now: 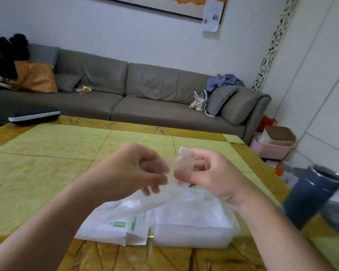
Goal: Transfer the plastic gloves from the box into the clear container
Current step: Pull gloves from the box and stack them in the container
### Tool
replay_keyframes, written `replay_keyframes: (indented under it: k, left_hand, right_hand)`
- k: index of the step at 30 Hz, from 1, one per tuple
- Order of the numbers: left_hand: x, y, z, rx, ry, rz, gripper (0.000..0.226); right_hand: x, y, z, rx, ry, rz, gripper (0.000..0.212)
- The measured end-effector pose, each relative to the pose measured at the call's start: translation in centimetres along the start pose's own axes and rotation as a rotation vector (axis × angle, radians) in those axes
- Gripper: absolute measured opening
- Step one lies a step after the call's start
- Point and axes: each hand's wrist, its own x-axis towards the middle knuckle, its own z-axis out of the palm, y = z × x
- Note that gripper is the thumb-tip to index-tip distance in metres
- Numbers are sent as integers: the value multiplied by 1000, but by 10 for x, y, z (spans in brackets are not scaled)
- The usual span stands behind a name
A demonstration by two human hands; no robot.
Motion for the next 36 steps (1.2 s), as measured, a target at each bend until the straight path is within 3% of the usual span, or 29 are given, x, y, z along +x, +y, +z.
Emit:
replay_keyframes:
  k: [2, 4, 6, 9, 12, 15, 18, 23, 26, 28, 31, 34, 36]
  left_hand:
    - [14, 11, 3, 56, -40, -19, 17]
    - [25, 14, 7, 134, 14, -45, 19]
    - [35, 11, 18, 362, 190, -17, 26]
    - [34, 9, 52, 746, 441, 253, 35]
    - [31, 4, 92, 747, 309, 289, 30]
    - [37, -16, 119, 735, 77, 31, 31]
    - [46, -34, 125, 713, -114, -141, 34]
    - [63, -39, 124, 670, -289, -252, 35]
    - [71, -35, 124, 686, -399, -328, 51]
    - [75, -35, 126, 725, -435, -354, 60]
    - [79, -35, 131, 775, -433, -339, 55]
    - [80, -34, 135, 817, -380, -309, 46]
    - [78, -32, 138, 922, -348, -246, 44]
  right_hand:
    - [-2, 5, -12, 15, 60, -27, 20]
    - [-6, 16, -19, 39, 145, 21, 20]
    - [-10, 32, -23, 71, 221, 116, 22]
    - [-10, 54, -25, 84, 294, 254, 30]
    - [-8, 69, -30, 60, 328, 333, 30]
    - [-12, 77, -35, -46, 280, 362, 27]
    - [-15, 83, -37, -314, 249, 372, 33]
    - [-13, 83, -40, -781, 336, 348, 41]
    - [-17, 75, -39, -892, 286, 366, 27]
    - [-22, 69, -38, -920, 240, 397, 19]
    - [-25, 61, -37, -942, 234, 382, 19]
    - [-24, 50, -30, -951, 180, 161, 27]
    - [-26, 44, -21, -881, 57, 57, 13]
